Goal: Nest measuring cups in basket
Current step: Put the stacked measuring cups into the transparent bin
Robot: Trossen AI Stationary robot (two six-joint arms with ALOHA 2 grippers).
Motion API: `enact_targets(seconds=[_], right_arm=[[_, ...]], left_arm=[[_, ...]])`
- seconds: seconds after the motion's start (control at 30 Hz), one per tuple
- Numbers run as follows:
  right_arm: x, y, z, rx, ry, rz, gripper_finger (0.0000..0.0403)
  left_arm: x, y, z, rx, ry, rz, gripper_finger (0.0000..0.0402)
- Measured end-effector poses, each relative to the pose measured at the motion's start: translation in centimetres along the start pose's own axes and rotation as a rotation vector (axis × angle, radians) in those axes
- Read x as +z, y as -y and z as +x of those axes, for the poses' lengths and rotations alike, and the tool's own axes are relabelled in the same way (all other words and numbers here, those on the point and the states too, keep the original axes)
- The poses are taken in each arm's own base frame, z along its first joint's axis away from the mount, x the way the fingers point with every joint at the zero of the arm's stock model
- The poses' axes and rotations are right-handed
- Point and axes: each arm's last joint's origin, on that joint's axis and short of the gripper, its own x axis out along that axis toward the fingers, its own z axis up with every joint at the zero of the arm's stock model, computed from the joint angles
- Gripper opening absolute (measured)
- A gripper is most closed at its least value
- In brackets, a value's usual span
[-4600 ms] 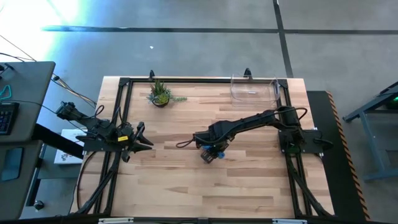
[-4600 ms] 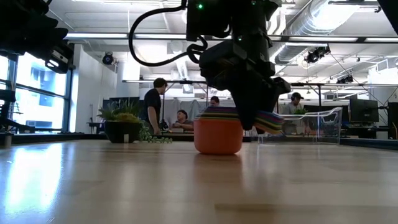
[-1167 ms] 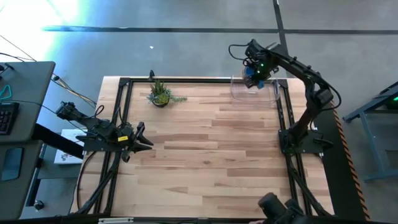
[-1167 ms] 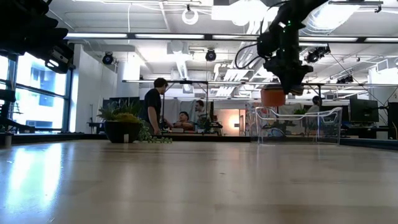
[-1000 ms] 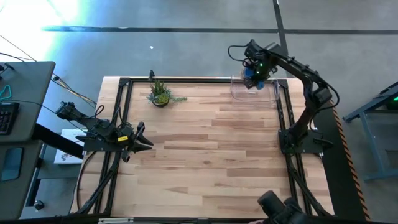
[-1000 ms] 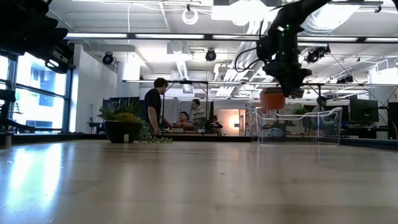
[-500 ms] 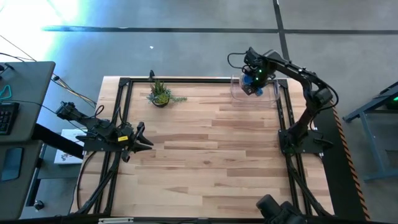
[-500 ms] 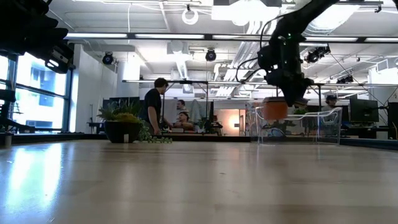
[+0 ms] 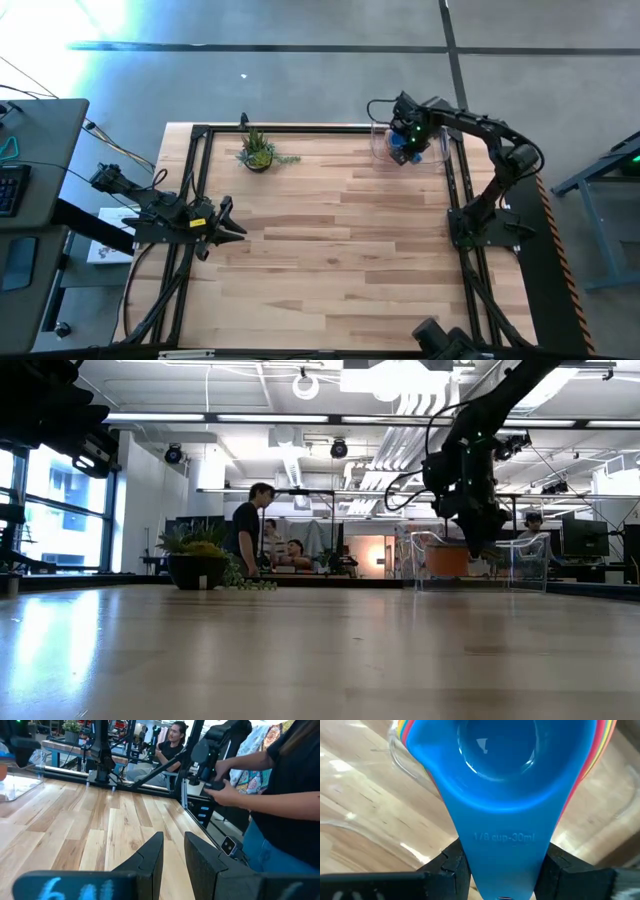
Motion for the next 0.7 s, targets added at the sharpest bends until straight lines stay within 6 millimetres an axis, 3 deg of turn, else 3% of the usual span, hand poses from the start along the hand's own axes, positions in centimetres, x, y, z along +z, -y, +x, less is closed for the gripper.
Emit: enact_targets(seconds=[0.3, 0.57, 0.7], right_arm=[[-0.3, 0.3, 1.6, -0.013, -0.01, -0.018, 0.0147], [-0.3, 0.4, 1.7, -0.027, -0.013, -0.026, 0.0152], [-0.4, 0.4, 1.7, -0.035, -0.019, -0.019, 0.0182]], left_arm=[[0.0, 0.0, 0.0, 0.0, 0.0, 0.0, 0.007], [0.0, 0.0, 0.0, 0.0, 0.0, 0.0, 0.007], [0.0, 0.0, 0.0, 0.0, 0.0, 0.0, 0.007]])
